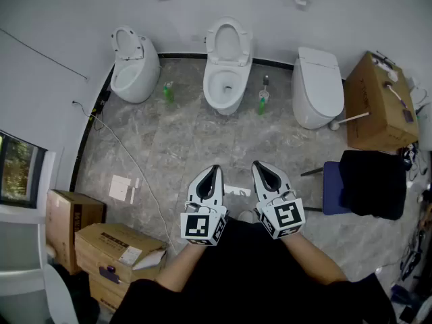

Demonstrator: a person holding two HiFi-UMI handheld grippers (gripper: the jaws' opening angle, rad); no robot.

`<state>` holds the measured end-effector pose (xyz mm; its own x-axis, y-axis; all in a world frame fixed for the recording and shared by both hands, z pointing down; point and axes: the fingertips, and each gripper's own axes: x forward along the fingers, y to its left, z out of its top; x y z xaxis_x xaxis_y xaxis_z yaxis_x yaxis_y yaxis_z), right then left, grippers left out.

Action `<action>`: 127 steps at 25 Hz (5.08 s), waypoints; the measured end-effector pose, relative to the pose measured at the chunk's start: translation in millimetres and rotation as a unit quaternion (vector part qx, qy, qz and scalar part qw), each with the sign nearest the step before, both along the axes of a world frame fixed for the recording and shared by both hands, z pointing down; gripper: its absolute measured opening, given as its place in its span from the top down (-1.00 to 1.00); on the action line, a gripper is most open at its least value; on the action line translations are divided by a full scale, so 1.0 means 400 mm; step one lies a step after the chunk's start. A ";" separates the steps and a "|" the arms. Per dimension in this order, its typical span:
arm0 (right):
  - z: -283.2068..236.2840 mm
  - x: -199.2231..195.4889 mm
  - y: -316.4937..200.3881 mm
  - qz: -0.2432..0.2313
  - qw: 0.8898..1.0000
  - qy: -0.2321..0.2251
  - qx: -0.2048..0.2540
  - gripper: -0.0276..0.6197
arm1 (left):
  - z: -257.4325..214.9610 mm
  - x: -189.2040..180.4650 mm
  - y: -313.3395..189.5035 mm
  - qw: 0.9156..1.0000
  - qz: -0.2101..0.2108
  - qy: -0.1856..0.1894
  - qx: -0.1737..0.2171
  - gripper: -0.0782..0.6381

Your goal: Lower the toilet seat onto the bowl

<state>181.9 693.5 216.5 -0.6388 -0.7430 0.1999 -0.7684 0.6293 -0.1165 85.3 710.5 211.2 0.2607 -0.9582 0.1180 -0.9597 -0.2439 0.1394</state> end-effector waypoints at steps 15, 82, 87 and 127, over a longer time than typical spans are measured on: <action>0.013 0.060 -0.018 0.005 0.999 -0.032 0.008 0.82 | 0.020 0.042 -0.021 1.000 0.012 -0.003 -0.007 0.76; 0.239 -0.479 -1.509 -0.065 0.994 0.014 -0.084 0.82 | 0.239 -0.652 -1.464 0.994 0.021 0.080 -0.069 0.76; 0.336 -0.371 -1.725 -0.040 0.993 0.025 -0.110 0.82 | 0.345 -0.562 -1.671 0.990 0.066 0.077 -0.102 0.76; 0.742 -0.304 -2.714 -0.038 0.977 0.181 -0.110 0.63 | 0.775 -0.434 -2.776 0.970 0.160 -0.074 -0.165 0.49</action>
<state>60.2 -392.0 513.3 -0.5477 -0.6101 0.5725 -0.7370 0.6757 0.0151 -88.1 -399.8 521.3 0.4959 -0.7343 0.4636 -0.8575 -0.4985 0.1277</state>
